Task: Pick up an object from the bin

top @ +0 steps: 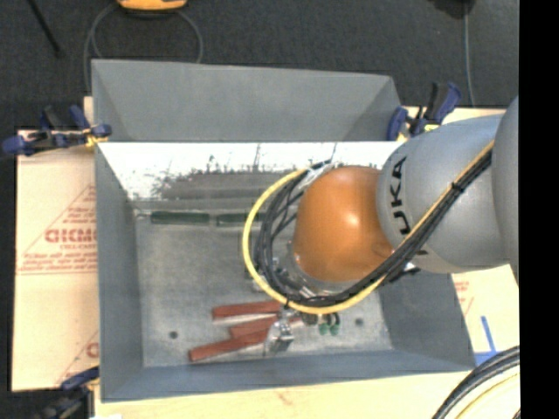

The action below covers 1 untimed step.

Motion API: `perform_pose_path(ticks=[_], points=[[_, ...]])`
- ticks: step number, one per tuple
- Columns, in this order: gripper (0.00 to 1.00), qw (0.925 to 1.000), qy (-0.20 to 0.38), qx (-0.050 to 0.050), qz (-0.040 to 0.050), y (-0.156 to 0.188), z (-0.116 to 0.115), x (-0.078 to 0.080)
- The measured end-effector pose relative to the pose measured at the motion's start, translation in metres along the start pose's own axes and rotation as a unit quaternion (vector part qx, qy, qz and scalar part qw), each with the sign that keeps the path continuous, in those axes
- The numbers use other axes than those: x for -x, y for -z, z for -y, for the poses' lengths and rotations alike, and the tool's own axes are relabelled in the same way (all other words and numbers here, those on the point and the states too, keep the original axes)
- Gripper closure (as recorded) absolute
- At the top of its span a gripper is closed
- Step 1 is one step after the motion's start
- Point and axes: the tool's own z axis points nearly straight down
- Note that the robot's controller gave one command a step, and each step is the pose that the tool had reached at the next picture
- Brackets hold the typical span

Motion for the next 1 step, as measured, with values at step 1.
perform_pose_path(ticks=[1], points=[[0.0, 1.0, -0.002, 0.001, 0.0036, 0.0086, 0.0022, 0.0141]])
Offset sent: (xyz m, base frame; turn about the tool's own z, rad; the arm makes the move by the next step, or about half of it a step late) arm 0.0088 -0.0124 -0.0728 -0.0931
